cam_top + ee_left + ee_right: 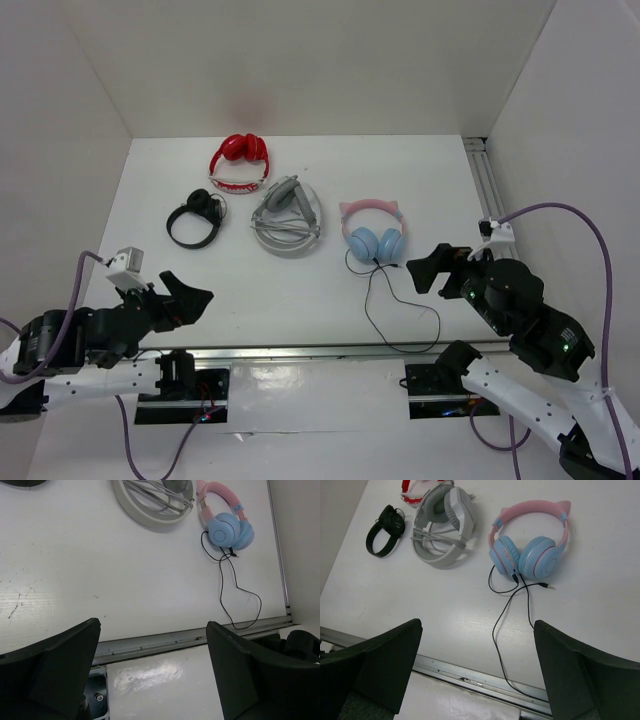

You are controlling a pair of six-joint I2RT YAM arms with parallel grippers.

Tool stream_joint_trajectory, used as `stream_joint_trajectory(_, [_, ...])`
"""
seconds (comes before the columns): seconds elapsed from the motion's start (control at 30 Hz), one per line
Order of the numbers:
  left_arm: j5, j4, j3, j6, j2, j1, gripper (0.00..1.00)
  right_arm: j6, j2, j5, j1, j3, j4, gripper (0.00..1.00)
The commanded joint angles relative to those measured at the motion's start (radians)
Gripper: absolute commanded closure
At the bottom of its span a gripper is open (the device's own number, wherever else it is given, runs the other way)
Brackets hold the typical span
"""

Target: Wrap the headphones

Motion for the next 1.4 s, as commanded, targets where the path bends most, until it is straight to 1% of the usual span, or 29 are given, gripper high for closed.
stream_joint_trajectory(0.0, [-0.012,0.002,0.005,-0.023,-0.010,0.000,0.00,-0.008,0.015,0.016,-0.015,0.003,-0.001,0.00])
stream_joint_trajectory(0.13, [-0.012,0.011,0.005,-0.003,0.013,0.000,0.00,-0.008,-0.028,0.016,-0.015,-0.006,-0.001,0.00])
stream_joint_trajectory(0.23, [-0.001,0.071,-0.016,0.076,0.056,0.000,0.00,-0.008,-0.028,0.016,-0.015,-0.015,0.008,0.00])
stream_joint_trajectory(0.27, [0.025,0.174,-0.048,0.128,0.072,0.000,0.00,0.002,-0.028,0.016,-0.015,-0.015,0.008,0.00])
stream_joint_trajectory(0.3, [0.046,0.251,-0.068,0.279,0.095,0.000,0.00,0.002,-0.028,0.016,-0.015,-0.015,0.008,0.00])
stream_joint_trajectory(0.37, [0.116,0.421,-0.082,0.464,0.259,0.000,0.00,-0.008,-0.005,0.007,-0.015,-0.015,0.008,0.00])
stream_joint_trajectory(0.4, [0.167,0.515,-0.034,0.574,0.345,0.000,0.00,-0.018,0.008,-0.005,-0.015,-0.015,0.008,0.00])
stream_joint_trajectory(0.43, [0.177,0.540,0.011,0.615,0.437,0.000,0.00,-0.018,0.008,-0.014,-0.015,-0.015,0.008,0.00])
stream_joint_trajectory(0.47, [0.186,0.565,0.066,0.664,0.631,0.000,0.00,-0.018,0.019,-0.014,-0.015,-0.015,0.008,0.00])
stream_joint_trajectory(0.5, [0.218,0.627,0.185,0.825,0.727,0.000,0.00,-0.018,0.019,-0.023,-0.015,-0.015,0.008,0.00])
stream_joint_trajectory(0.53, [0.207,0.644,0.253,0.894,0.820,0.000,0.00,-0.018,0.019,-0.023,-0.015,-0.015,0.008,0.00])
stream_joint_trajectory(0.57, [0.175,0.657,0.322,0.941,0.988,0.011,0.00,-0.018,0.019,-0.023,-0.015,-0.015,0.008,0.00])
stream_joint_trajectory(0.6, [0.175,0.684,0.452,1.000,1.057,0.037,0.00,-0.018,0.010,-0.023,-0.015,-0.015,0.008,0.00])
stream_joint_trajectory(0.63, [0.301,0.698,0.523,1.093,1.118,0.075,0.00,-0.018,0.010,-0.023,-0.015,-0.005,0.008,0.00])
stream_joint_trajectory(0.67, [0.398,0.726,0.584,1.129,1.166,0.162,0.00,-0.027,-0.001,-0.023,-0.015,-0.004,0.008,0.00])
stream_joint_trajectory(0.7, [0.542,0.761,0.656,1.176,1.226,0.202,0.00,-0.027,-0.001,-0.023,-0.015,-0.004,0.008,0.00])
stream_joint_trajectory(0.73, [0.610,0.801,0.684,1.195,1.249,0.242,0.00,-0.027,-0.001,-0.023,-0.015,0.006,0.008,0.00])
stream_joint_trajectory(0.77, [0.675,0.822,0.718,1.206,1.276,0.320,0.00,-0.027,-0.010,-0.036,-0.015,0.006,0.017,0.00])
stream_joint_trajectory(0.8, [0.719,0.835,0.758,1.206,1.310,0.354,0.00,-0.027,-0.021,-0.051,-0.015,0.006,0.017,0.00])
stream_joint_trajectory(0.83, [0.790,0.835,0.862,1.232,1.394,0.385,0.00,-0.027,-0.021,-0.066,-0.015,0.006,0.034,0.00])
stream_joint_trajectory(0.9, [0.833,0.800,0.985,1.259,1.494,0.445,0.00,-0.027,-0.060,-0.077,-0.015,0.006,0.074,0.00])
stream_joint_trajectory(0.93, [0.851,0.753,1.114,1.281,1.548,0.457,0.00,-0.027,-0.076,-0.086,-0.015,0.006,0.091,0.00])
stream_joint_trajectory(0.97, [0.899,0.729,1.173,1.345,1.647,0.466,0.00,-0.027,-0.090,-0.086,-0.015,-0.010,0.106,0.00])
stream_joint_trajectory(1.03, [0.911,0.706,1.282,1.416,1.729,0.476,0.00,-0.018,-0.125,-0.086,-0.015,-0.035,0.140,0.00])
stream_joint_trajectory(1.07, [0.971,0.706,1.283,1.498,1.758,0.486,0.00,-0.018,-0.137,-0.086,-0.015,-0.044,0.140,0.00])
stream_joint_trajectory(1.13, [0.971,0.753,1.260,1.551,1.810,0.506,0.00,-0.003,-0.153,-0.109,-0.015,-0.057,0.149,0.00])
stream_joint_trajectory(1.17, [1.011,0.784,1.248,1.584,1.827,0.518,0.00,0.011,-0.168,-0.131,-0.015,-0.057,0.149,0.00])
stream_joint_trajectory(1.3, [1.077,0.793,1.290,1.609,1.936,0.601,0.00,0.046,-0.232,-0.152,-0.026,-0.037,0.108,0.00])
stream_joint_trajectory(1.37, [1.109,0.793,1.291,1.624,1.982,0.620,0.00,0.046,-0.272,-0.168,-0.047,-0.025,0.080,0.00])
